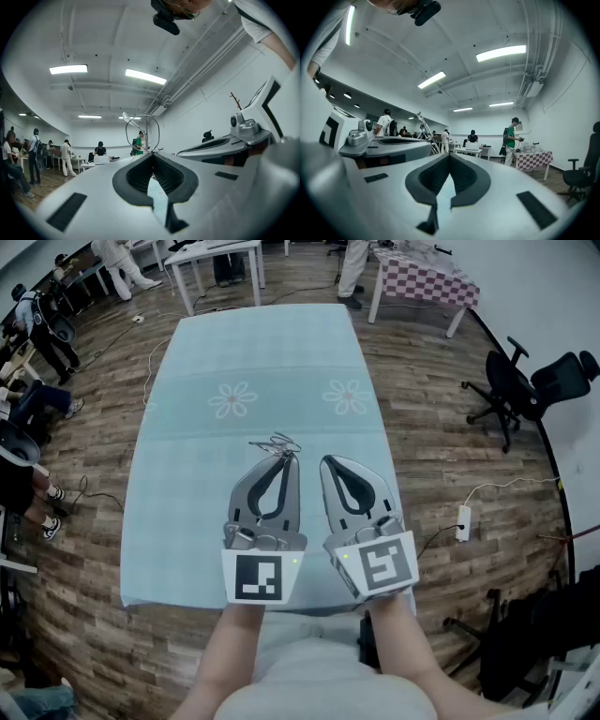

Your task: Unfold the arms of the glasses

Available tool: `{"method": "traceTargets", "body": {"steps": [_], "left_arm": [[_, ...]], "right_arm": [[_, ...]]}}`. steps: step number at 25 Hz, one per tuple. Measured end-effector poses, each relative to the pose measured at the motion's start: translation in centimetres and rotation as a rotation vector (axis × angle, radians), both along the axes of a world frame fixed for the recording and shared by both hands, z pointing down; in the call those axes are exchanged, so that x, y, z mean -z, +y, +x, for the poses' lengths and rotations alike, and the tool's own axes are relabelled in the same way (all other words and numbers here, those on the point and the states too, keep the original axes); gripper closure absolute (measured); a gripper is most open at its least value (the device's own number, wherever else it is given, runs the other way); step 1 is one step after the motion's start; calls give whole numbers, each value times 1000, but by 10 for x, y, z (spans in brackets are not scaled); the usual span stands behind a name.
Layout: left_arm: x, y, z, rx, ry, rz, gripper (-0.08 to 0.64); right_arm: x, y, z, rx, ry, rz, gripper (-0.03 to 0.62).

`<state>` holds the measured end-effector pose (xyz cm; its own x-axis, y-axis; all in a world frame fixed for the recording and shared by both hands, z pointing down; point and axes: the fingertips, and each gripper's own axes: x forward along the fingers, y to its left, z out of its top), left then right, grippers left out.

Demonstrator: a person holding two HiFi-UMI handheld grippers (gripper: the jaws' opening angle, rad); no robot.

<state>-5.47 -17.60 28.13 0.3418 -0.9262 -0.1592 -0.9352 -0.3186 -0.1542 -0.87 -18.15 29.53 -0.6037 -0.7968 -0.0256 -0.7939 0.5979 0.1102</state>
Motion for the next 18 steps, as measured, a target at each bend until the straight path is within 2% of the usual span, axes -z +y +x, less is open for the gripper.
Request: {"method": "traceTargets", "body": {"steps": [9, 18], "left_arm": [[4, -12, -4, -53, 6, 1, 551], [13, -12, -3, -107, 5, -7, 551]], "right_arm": [[9, -10, -4, -36, 4, 31, 586], [26, -12, 9, -54, -19, 66, 586]]}}
